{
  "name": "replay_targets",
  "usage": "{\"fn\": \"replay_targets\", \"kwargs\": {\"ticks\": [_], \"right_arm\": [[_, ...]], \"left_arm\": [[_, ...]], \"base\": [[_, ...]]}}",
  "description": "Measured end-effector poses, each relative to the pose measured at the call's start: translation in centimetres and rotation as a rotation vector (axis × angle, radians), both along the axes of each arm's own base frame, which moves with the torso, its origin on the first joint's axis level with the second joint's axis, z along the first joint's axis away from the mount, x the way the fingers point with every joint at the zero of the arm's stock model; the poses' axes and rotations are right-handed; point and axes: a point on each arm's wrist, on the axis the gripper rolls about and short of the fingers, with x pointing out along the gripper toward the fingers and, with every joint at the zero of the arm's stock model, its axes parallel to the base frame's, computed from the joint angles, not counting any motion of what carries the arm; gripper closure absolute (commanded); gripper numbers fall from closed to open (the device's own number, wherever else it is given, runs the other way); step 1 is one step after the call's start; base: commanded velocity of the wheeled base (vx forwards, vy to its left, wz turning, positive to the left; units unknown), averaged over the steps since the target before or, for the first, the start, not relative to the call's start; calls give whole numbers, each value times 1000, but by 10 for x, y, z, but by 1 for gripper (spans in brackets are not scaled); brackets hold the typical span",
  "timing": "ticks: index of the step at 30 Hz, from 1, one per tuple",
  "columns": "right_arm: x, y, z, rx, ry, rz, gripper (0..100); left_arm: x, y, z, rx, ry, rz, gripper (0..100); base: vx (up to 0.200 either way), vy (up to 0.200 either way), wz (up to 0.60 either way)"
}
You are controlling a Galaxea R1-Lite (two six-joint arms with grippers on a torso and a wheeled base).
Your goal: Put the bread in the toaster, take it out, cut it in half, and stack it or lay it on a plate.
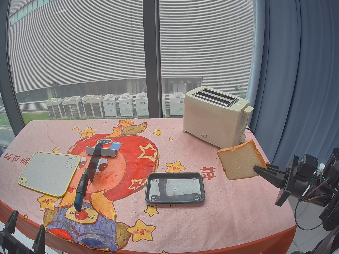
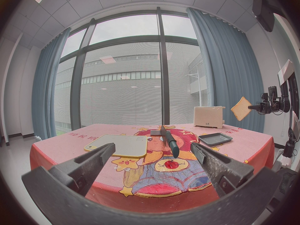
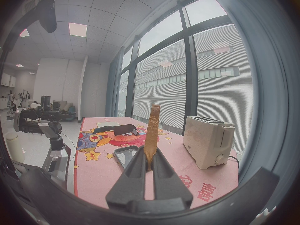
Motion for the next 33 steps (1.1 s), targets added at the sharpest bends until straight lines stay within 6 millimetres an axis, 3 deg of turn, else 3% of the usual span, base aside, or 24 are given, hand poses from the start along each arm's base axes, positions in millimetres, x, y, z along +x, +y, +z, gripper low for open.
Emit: {"fn": "replay_targets", "kwargs": {"ticks": [19,23,33], "right_arm": [[11,-1,14,47,-46,-21,100],[25,4,28,84,-91,-20,100],[84,13,73,131,-150,-11,100]], "left_arm": [[0,0,0,0,0,0,0],[0,0,0,0,0,0,0],[0,0,0,0,0,1,0]], "base": [[0,0,0],[0,0,0],[0,0,0]]}}
